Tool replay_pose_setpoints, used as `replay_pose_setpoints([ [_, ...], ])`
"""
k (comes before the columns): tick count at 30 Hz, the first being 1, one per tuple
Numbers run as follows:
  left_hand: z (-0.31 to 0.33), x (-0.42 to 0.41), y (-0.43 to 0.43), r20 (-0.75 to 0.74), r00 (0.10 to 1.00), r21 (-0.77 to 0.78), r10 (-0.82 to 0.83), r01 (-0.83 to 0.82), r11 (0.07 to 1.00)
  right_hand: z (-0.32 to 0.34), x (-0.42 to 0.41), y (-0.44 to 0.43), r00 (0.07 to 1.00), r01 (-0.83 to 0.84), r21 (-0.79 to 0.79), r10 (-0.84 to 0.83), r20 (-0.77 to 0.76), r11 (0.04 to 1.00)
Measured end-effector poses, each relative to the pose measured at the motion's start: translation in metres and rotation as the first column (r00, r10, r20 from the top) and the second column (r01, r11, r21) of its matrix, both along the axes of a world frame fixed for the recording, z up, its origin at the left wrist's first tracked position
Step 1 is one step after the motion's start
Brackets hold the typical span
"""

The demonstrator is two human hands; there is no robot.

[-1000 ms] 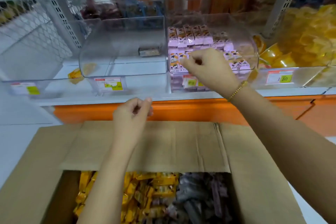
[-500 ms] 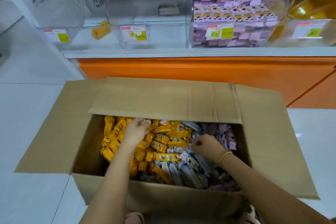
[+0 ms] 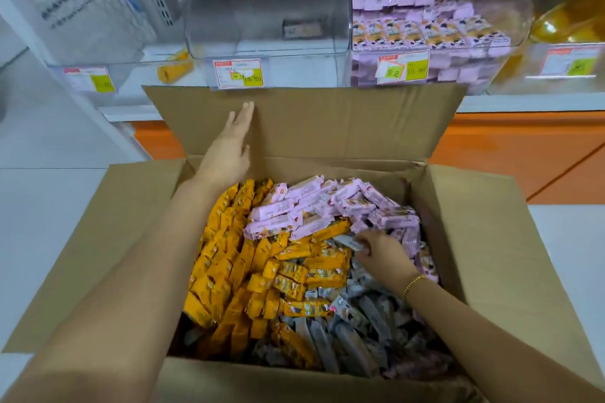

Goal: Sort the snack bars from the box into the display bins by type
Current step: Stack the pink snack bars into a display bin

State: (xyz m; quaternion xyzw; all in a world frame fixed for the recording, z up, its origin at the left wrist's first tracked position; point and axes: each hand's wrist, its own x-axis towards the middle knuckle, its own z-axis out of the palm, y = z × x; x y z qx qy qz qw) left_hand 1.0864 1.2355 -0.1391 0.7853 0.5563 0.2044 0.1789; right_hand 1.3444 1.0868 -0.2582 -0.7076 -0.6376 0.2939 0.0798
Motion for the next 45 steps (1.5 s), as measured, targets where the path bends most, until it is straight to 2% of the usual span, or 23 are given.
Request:
replay_pose_setpoints([
  [2, -0.007, -0.008, 0.018, -0.192, 0.979, 0.015, -0.064, 0.068, 0.998, -0.003, -0.016, 0.025, 0.994, -0.106, 0.035, 0.106, -0.004, 0.994],
  [4, -0.018, -0.019, 0.025, -0.292, 0.952, 0.012, -0.094, 0.102, 0.995, -0.003, -0.039, 0.057, 0.966, -0.259, 0.046, 0.258, 0.017, 0.965],
  [6, -0.024, -0.026, 0.029, -0.286, 0.954, -0.005, -0.093, 0.095, 0.995, -0.004, -0.064, 0.091, 0.913, -0.407, 0.034, 0.406, 0.035, 0.913],
  [9, -0.023, -0.031, 0.033, -0.247, 0.963, -0.011, -0.104, 0.104, 0.994, -0.011, -0.095, 0.127, 0.845, -0.531, -0.057, 0.533, 0.048, 0.846],
  [11, -0.019, -0.033, 0.034, -0.193, 0.975, -0.031, -0.108, 0.104, 0.994, -0.017, -0.107, 0.135, 0.807, -0.574, -0.092, 0.581, 0.108, 0.814],
  [14, -0.013, -0.031, 0.03, -0.143, 0.987, -0.065, -0.068, 0.06, 0.996, -0.017, -0.114, 0.132, 0.75, -0.618, -0.063, 0.612, 0.249, 0.783],
  [16, -0.006, -0.025, 0.025, -0.095, 0.995, -0.093, -0.015, 0.007, 0.996, -0.012, -0.114, 0.126, 0.742, -0.625, -0.064, 0.618, 0.258, 0.778],
  [19, 0.003, -0.016, 0.016, 0.056, 0.998, -0.115, 0.034, -0.027, 0.993, 0.009, -0.108, 0.112, 0.834, -0.537, -0.025, 0.535, 0.131, 0.843],
  [22, 0.012, -0.01, 0.005, 0.273, 0.954, -0.187, 0.121, -0.07, 0.98, 0.048, -0.094, 0.087, 0.923, -0.33, 0.029, 0.329, -0.198, 0.943],
  [25, 0.023, -0.002, -0.01, 0.411, 0.897, -0.261, 0.163, -0.055, 0.964, 0.095, -0.078, 0.053, 0.841, -0.21, 0.035, 0.199, -0.503, 0.977],
  [28, 0.037, 0.003, -0.025, 0.486, 0.848, -0.327, 0.211, -0.047, 0.944, 0.136, -0.066, 0.024, 0.651, -0.165, 0.002, 0.111, -0.751, 0.986],
  [30, 0.047, 0.002, -0.037, 0.551, 0.776, -0.433, 0.309, -0.051, 0.9, 0.155, -0.059, 0.011, 0.59, -0.13, -0.01, 0.069, -0.804, 0.991],
  [32, 0.058, 0.002, -0.053, 0.619, 0.681, -0.538, 0.392, 0.004, 0.843, 0.172, -0.052, 0.002, 0.565, -0.103, -0.008, 0.051, -0.823, 0.995],
  [33, 0.065, 0.003, -0.062, 0.631, 0.664, -0.567, 0.4, 0.043, 0.823, 0.179, -0.048, -0.002, 0.567, -0.085, -0.007, 0.043, -0.822, 0.996],
  [35, 0.08, 0.008, -0.081, 0.658, 0.652, -0.595, 0.377, 0.143, 0.791, 0.191, -0.042, -0.007, 0.552, -0.062, -0.023, 0.015, -0.834, 0.998],
  [40, 0.112, 0.016, -0.116, 0.795, 0.529, -0.566, 0.297, 0.471, 0.676, 0.206, -0.041, -0.013, 0.526, -0.011, -0.058, -0.043, -0.85, 0.998],
  [43, 0.115, 0.036, -0.128, 0.772, 0.556, -0.56, 0.309, 0.365, 0.744, 0.213, -0.036, -0.018, 0.567, -0.047, -0.029, 0.003, -0.824, 0.998],
  [45, 0.115, 0.049, -0.134, 0.768, 0.533, -0.553, 0.354, 0.275, 0.786, 0.217, -0.029, -0.021, 0.533, -0.074, -0.052, -0.004, -0.846, 0.996],
])
